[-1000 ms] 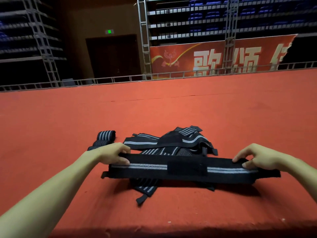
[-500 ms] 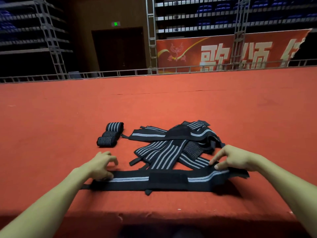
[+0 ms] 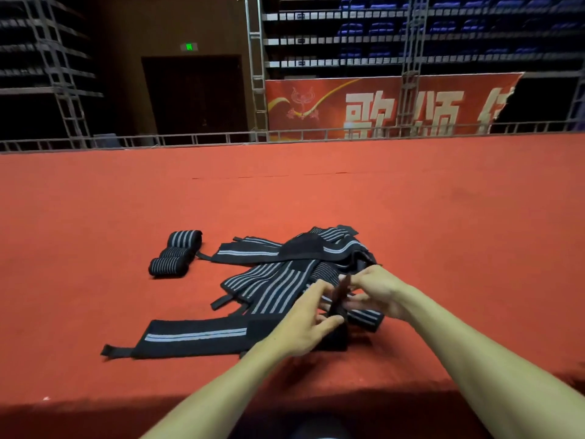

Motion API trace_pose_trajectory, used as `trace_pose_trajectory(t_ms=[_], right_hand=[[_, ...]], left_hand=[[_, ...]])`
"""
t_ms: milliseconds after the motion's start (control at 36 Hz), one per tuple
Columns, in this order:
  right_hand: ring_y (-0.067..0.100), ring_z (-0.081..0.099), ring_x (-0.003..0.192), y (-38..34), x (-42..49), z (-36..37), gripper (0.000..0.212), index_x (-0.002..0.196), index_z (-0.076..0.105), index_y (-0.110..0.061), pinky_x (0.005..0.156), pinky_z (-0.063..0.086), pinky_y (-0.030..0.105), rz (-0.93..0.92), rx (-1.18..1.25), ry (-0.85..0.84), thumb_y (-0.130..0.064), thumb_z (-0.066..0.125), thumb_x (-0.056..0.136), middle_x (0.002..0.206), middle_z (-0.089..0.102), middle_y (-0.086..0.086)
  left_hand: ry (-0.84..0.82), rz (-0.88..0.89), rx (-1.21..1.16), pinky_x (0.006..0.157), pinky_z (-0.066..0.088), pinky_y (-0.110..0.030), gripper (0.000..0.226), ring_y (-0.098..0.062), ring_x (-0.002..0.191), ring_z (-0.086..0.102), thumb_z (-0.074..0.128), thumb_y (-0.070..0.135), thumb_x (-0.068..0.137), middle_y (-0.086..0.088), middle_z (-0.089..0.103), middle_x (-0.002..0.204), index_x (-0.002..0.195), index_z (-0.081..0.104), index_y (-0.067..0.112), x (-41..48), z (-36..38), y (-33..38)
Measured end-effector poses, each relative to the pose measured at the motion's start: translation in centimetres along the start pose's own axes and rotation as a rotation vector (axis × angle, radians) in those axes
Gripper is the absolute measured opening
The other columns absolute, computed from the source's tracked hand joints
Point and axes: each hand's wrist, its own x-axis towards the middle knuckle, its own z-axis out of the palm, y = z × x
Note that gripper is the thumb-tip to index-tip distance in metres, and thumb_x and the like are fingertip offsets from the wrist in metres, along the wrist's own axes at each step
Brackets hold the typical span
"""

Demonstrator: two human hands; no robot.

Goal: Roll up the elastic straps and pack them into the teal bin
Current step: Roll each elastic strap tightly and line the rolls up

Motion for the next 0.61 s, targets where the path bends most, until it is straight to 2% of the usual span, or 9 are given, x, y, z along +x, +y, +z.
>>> trace_pose_trajectory(t_ms=[56,111,167,222,306,389,444,500,611], right_hand=[[0.026,0.068,0.076,0.1,0.1,0.6,0.027,0.103,0.063,0.008,0.059,0.061,0.026,0.016,0.083,0.043,-0.018,0.062,0.097,0.104,0.06,0.014],[0.025,0.065,0.081,0.1,0.4,1.1,0.027,0.108,0.06,0.007,0.057,0.06,0.024,0.022,0.171,0.053,-0.018,0.06,0.099,0.105,0.056,0.013],[0.023,0.066,0.075,0.2,0.5,1.6,0.02,0.108,0.062,0.003,0.058,0.059,0.024,0.025,0.22,0.028,-0.015,0.058,0.099,0.101,0.057,0.011],[0.019,0.062,0.06,0.3,0.5,2.1,0.011,0.103,0.065,-0.005,0.055,0.057,0.024,-0.002,0.168,0.014,-0.011,0.058,0.098,0.09,0.056,0.007],[0.014,0.049,0.053,0.9,0.6,2.6,0.015,0.108,0.063,-0.011,0.046,0.042,0.022,-0.161,-0.011,0.076,-0.006,0.062,0.094,0.083,0.056,0.003],[0.01,0.048,0.064,1.1,0.8,2.7,0.027,0.096,0.057,-0.026,0.055,0.04,0.021,-0.433,-0.217,0.111,-0.005,0.07,0.085,0.079,0.056,-0.001],[0.008,0.045,0.066,0.9,0.8,2.9,0.03,0.083,0.056,-0.03,0.064,0.04,0.026,-0.588,-0.379,0.096,-0.007,0.073,0.079,0.074,0.054,-0.006],[0.01,0.046,0.068,0.4,0.6,3.1,0.026,0.08,0.06,-0.031,0.068,0.042,0.033,-0.669,-0.48,0.052,-0.01,0.074,0.076,0.073,0.057,-0.003],[0.013,0.054,0.072,-1.0,0.3,3.1,0.026,0.088,0.068,-0.031,0.071,0.046,0.033,-0.713,-0.514,-0.068,-0.011,0.078,0.077,0.085,0.066,-0.012]], left_hand=[[0.076,-0.023,0.001,0.086,0.055,-0.026,0.036,-0.005,0.097,0.064,0.06,0.005,0.094,0.008,0.06,0.109,0.112,0.044,0.032,0.0,-0.2,-0.2],[0.152,-0.049,0.017,0.087,0.054,-0.026,0.039,-0.006,0.093,0.065,0.058,0.002,0.094,0.006,0.061,0.106,0.108,0.041,0.034,-0.1,-0.5,-0.6],[0.236,-0.07,0.033,0.084,0.051,-0.019,0.039,-0.002,0.083,0.062,0.058,-0.001,0.092,0.0,0.059,0.101,0.102,0.037,0.03,-0.2,-1.0,-0.8],[0.307,-0.09,0.025,0.077,0.047,-0.016,0.038,-0.001,0.072,0.055,0.057,-0.005,0.091,-0.001,0.053,0.093,0.098,0.035,0.025,-0.2,-1.3,-1.1],[0.408,-0.119,-0.012,0.066,0.041,-0.014,0.04,-0.002,0.06,0.042,0.056,-0.009,0.091,0.005,0.037,0.083,0.094,0.032,0.024,-0.3,-1.9,-1.4],[0.497,-0.154,-0.119,0.059,0.037,-0.015,0.038,0.0,0.054,0.043,0.056,-0.008,0.092,0.004,0.04,0.079,0.095,0.033,0.023,-0.1,-2.8,-1.5],[0.518,-0.157,-0.186,0.058,0.039,-0.02,0.033,-0.003,0.055,0.045,0.055,-0.008,0.092,-0.004,0.048,0.08,0.094,0.037,0.02,0.0,-3.6,-1.1],[0.508,-0.124,-0.192,0.056,0.038,-0.022,0.028,-0.008,0.059,0.045,0.056,-0.011,0.091,-0.008,0.049,0.079,0.089,0.043,0.014,0.2,-4.4,-0.7],[0.506,-0.083,-0.11,0.08,0.046,-0.015,0.027,-0.002,0.083,0.06,0.059,-0.011,0.088,0.006,0.061,0.087,0.086,0.057,0.016,0.7,-6.1,-0.1]])
